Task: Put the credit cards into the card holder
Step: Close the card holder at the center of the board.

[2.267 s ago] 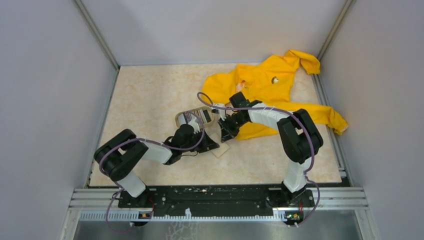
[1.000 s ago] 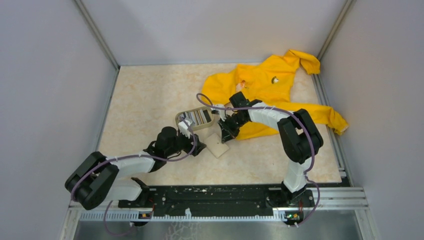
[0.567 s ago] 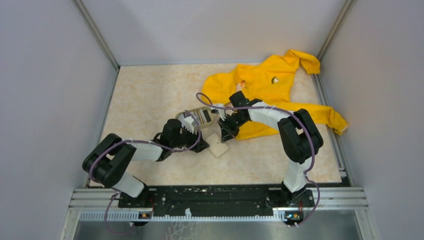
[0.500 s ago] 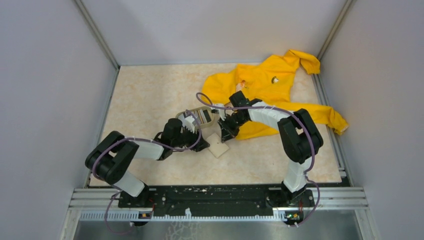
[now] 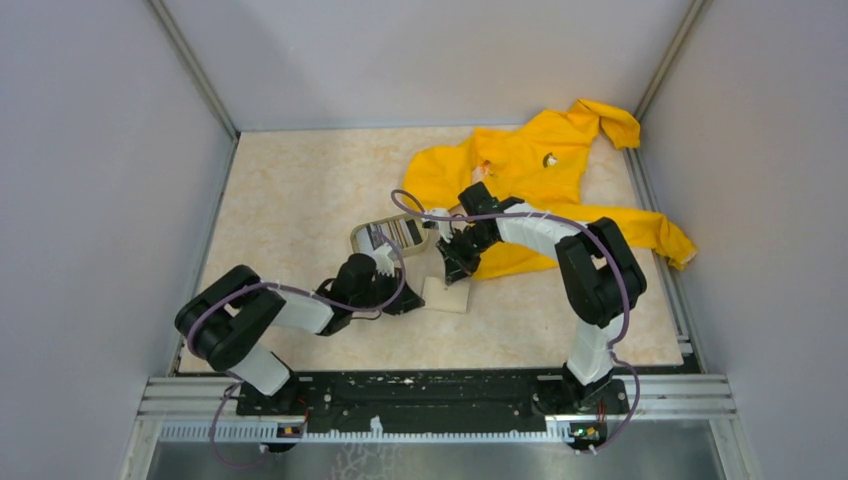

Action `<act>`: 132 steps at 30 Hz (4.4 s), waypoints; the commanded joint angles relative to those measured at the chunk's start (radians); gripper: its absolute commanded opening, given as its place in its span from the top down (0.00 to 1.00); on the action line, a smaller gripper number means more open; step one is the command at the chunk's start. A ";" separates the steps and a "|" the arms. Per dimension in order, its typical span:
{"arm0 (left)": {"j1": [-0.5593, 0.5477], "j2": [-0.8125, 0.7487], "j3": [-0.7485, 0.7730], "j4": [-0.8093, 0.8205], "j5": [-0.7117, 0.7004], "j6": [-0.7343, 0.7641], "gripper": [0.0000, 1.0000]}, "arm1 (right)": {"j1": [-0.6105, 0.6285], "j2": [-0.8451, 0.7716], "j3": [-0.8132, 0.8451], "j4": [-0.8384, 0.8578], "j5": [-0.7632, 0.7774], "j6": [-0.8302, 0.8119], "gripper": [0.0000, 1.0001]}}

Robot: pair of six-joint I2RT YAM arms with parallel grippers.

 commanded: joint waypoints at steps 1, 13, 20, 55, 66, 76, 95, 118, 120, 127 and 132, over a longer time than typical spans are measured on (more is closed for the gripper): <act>-0.063 -0.040 -0.095 0.042 -0.130 -0.187 0.86 | 0.004 -0.049 0.047 -0.031 -0.010 -0.067 0.97; -0.077 -0.354 -0.165 -0.004 -0.319 -0.089 0.40 | -0.016 -0.116 0.038 -0.039 -0.085 -0.088 0.67; -0.068 -0.416 -0.246 0.199 -0.203 -0.088 0.04 | -0.031 -0.146 0.018 0.007 -0.076 -0.066 0.66; -0.030 -0.065 -0.018 0.246 0.068 -0.146 0.68 | -0.055 -0.129 0.026 -0.048 -0.133 -0.150 0.78; -0.010 -0.075 -0.033 0.252 0.088 -0.163 0.68 | -0.056 -0.130 0.028 -0.054 -0.132 -0.156 0.78; 0.004 -0.065 -0.022 0.254 0.105 -0.170 0.68 | -0.057 -0.130 0.022 -0.039 -0.095 -0.149 0.78; 0.016 0.094 0.052 0.234 0.116 -0.200 0.83 | -0.056 -0.058 0.014 0.027 -0.033 -0.073 0.75; 0.023 0.162 0.047 0.237 0.125 -0.189 0.84 | -0.022 -0.026 0.010 0.096 0.052 -0.062 0.79; 0.023 0.164 0.045 0.239 0.128 -0.192 0.85 | -0.022 -0.034 0.011 0.099 0.063 -0.059 0.78; 0.023 0.167 0.047 0.241 0.136 -0.195 0.85 | -0.024 -0.094 -0.001 0.129 0.151 -0.052 0.67; 0.023 0.171 0.050 0.240 0.140 -0.198 0.85 | -0.025 -0.073 0.003 0.130 0.120 -0.051 0.67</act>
